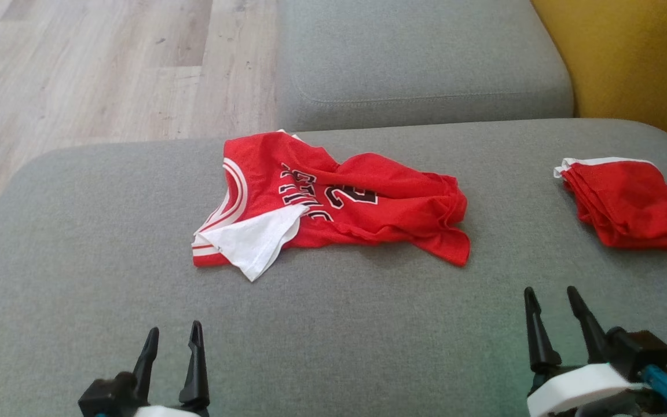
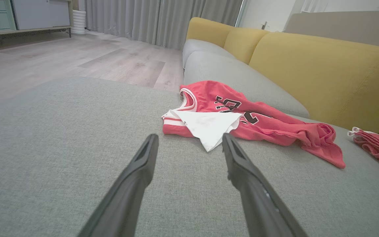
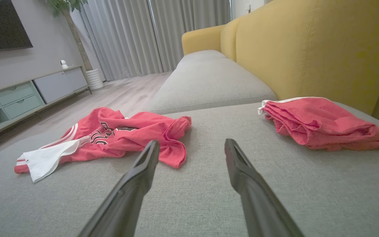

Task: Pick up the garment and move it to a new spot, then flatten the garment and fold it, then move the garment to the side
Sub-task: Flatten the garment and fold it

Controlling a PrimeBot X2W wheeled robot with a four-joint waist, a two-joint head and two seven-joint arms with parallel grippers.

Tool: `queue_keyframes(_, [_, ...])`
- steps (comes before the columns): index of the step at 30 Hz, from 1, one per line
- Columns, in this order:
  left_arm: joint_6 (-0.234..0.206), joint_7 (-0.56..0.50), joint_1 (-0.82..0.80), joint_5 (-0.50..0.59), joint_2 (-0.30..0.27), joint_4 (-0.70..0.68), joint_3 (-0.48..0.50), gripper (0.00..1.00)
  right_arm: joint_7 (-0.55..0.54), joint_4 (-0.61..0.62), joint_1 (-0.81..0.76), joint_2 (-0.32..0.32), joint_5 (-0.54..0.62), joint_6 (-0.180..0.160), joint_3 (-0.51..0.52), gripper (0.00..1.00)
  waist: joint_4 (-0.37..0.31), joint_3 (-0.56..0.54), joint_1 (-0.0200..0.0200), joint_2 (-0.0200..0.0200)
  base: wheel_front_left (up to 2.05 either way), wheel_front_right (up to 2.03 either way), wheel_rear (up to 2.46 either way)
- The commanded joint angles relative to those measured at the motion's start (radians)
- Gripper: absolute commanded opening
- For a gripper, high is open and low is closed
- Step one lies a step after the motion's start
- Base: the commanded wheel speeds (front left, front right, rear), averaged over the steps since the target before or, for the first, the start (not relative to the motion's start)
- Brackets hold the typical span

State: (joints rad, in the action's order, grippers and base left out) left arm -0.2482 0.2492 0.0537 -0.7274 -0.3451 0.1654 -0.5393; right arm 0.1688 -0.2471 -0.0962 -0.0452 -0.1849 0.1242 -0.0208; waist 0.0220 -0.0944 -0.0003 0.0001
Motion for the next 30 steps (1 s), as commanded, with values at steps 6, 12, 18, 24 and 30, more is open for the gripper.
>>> queue_keyframes(6, [-0.009, 0.013, -0.036, 0.018, -0.013, -0.045, 0.048, 1.0, 0.027, -0.018, 0.057, -0.005, 0.001, 0.007, -0.027, 1.0, 0.014, -0.011, 0.0003, -0.0001, 0.0, 0.0, 0.0])
queue_keyframes(12, [-0.009, 0.013, -0.031, 0.029, -0.017, -0.04, 0.045, 1.0, 0.036, -0.05, 0.066, -0.005, 0.005, 0.007, -0.033, 1.0, 0.012, -0.018, 0.0003, -0.0001, 0.0, 0.0, 0.0])
queue_keyframes(18, [-0.013, 0.011, -0.03, 0.033, -0.021, -0.032, 0.04, 1.0, 0.038, -0.067, 0.067, -0.005, 0.018, 0.007, -0.034, 1.0, 0.008, -0.024, 0.0003, -0.0001, 0.0, 0.0, 0.0])
queue_keyframes(24, [-0.019, 0.006, -0.028, 0.032, -0.025, -0.032, 0.037, 1.0, 0.039, -0.062, 0.067, -0.005, 0.034, 0.007, -0.033, 1.0, 0.006, -0.025, 0.0003, -0.0001, 0.0, 0.0, 0.0])
queue_keyframes(30, [-0.014, -0.043, -0.083, 0.041, -0.01, -0.01, 0.006, 1.0, 0.034, -0.038, 0.079, -0.005, 0.038, 0.007, -0.046, 1.0, -0.001, -0.003, 0.0003, -0.0001, 0.0, 0.0, 0.0])
